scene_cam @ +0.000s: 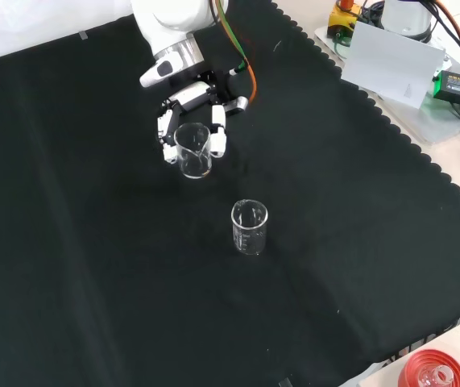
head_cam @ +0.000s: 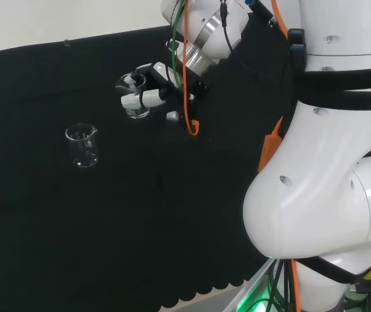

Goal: Pour the water from the handheld beaker into the one on the table.

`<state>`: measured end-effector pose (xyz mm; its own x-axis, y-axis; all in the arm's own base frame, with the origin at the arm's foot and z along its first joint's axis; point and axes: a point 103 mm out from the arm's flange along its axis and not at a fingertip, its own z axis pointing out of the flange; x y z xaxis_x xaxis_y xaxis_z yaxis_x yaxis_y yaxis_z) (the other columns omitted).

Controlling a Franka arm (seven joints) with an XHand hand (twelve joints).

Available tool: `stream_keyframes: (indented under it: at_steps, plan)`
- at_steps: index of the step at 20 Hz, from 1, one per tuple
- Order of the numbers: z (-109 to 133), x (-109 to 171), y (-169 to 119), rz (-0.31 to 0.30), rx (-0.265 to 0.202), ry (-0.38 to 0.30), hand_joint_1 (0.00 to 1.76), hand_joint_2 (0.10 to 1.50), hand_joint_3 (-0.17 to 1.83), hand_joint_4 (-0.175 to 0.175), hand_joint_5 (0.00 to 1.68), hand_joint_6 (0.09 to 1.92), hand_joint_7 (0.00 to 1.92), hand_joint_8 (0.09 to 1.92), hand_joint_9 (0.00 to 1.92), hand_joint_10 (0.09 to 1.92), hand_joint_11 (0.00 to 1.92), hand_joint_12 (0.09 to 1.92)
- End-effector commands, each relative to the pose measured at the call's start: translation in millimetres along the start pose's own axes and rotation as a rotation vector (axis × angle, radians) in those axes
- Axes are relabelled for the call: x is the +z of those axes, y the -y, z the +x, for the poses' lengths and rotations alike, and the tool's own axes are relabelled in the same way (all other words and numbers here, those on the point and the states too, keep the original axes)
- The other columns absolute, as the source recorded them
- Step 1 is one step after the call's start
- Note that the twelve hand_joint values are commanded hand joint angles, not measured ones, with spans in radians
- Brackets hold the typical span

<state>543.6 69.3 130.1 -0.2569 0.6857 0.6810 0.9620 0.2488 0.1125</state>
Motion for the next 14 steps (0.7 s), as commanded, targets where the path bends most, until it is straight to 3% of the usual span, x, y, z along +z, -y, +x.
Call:
stream_keyframes:
  at_steps: [1, 9, 12, 14]
  plan:
    - [5, -7, 6, 0.014, -0.003, 0.025, 1.43, 1.03, -0.17, -0.175, 1.24, 0.48, 1.42, 0.49, 1.52, 0.09, 1.12, 0.79]
    - [19, -5, 14, 0.095, -0.036, 0.166, 1.43, 1.03, -0.17, -0.175, 1.24, 0.48, 1.42, 0.49, 1.52, 0.09, 1.12, 0.79]
    - [34, 15, 11, 0.143, -0.043, 0.251, 1.39, 1.03, -0.17, -0.172, 1.25, 0.46, 1.44, 0.45, 1.57, 0.09, 1.13, 0.79]
    - [37, 12, 15, 0.14, -0.049, 0.281, 1.34, 1.03, -0.17, -0.168, 1.28, 0.39, 1.48, 0.35, 1.56, 0.23, 1.13, 0.79]
